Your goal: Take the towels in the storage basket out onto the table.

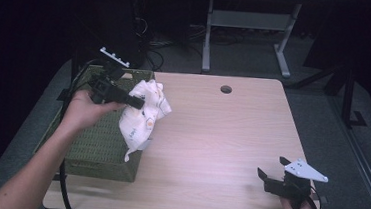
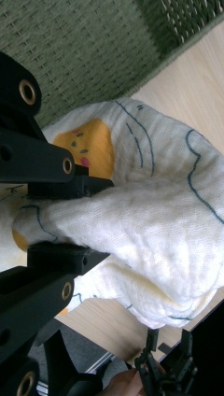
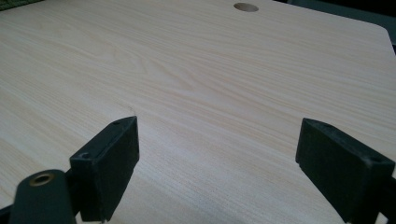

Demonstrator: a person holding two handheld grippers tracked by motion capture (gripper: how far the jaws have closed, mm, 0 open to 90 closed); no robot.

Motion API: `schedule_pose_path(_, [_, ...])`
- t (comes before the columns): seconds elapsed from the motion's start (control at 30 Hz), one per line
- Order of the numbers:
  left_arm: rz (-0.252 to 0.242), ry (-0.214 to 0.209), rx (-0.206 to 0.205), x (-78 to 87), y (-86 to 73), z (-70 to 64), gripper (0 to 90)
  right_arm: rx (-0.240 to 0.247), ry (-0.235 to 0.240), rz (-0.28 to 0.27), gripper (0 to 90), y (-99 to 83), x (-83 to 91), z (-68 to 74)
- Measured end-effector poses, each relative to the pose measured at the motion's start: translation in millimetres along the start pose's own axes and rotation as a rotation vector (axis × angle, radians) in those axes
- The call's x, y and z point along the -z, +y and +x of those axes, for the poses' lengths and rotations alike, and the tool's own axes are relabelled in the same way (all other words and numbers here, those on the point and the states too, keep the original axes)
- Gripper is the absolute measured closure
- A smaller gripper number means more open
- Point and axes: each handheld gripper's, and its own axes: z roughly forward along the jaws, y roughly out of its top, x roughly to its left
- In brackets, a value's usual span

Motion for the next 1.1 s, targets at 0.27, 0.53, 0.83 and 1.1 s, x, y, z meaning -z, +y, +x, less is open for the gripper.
schedule_pose_path(0.27, [0.01, -0.041, -0.013, -21.1, 8.0, -8.8, 72.2, -0.001, 0.0, 0.0, 12.8, -1.4, 0.0, -1.2])
schedule_pose_path(0.53, [0.021, -0.06, -0.033, -43.7, 13.4, -18.0, 72.0, -0.001, 0.002, 0.002, 12.8, -2.1, 0.2, -2.0])
schedule_pose_path(0.83, [0.034, -0.096, -0.053, -64.3, 18.5, -29.1, 72.0, 0.004, 0.0, -0.001, 12.8, -1.3, 0.3, -1.8])
schedule_pose_path(1.1, [0.049, -0.113, -0.061, -87.7, 22.7, -36.4, 72.0, 0.003, -0.003, -0.002, 12.6, -0.8, 1.3, -0.5])
